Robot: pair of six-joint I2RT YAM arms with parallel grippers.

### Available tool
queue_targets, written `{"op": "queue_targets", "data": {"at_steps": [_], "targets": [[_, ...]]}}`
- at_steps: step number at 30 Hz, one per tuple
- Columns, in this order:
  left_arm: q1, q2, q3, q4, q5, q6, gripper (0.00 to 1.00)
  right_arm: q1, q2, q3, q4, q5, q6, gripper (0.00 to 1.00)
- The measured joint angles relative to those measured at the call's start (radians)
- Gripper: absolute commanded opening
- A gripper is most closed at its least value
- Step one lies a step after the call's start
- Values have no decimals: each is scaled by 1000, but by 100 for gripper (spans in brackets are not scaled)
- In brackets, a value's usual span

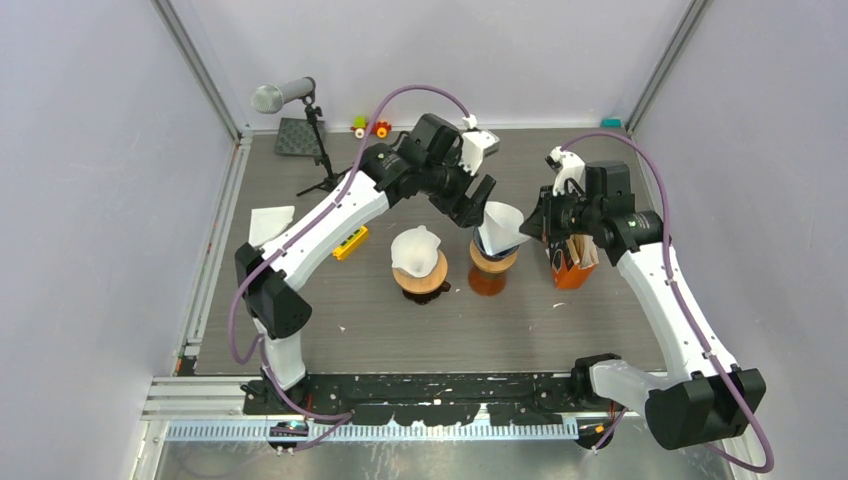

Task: Place the coffee filter in the dripper
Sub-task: Place the coffee filter in the coffee dripper.

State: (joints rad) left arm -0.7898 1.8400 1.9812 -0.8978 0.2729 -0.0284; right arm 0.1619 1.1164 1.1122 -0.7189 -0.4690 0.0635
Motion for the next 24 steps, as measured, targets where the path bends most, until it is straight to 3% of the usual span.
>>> {"op": "queue_targets", "data": {"at_steps": [24], "targets": [[37, 15, 44, 79, 83, -171, 76, 0, -17, 60, 11, -67, -294, 1]]}}
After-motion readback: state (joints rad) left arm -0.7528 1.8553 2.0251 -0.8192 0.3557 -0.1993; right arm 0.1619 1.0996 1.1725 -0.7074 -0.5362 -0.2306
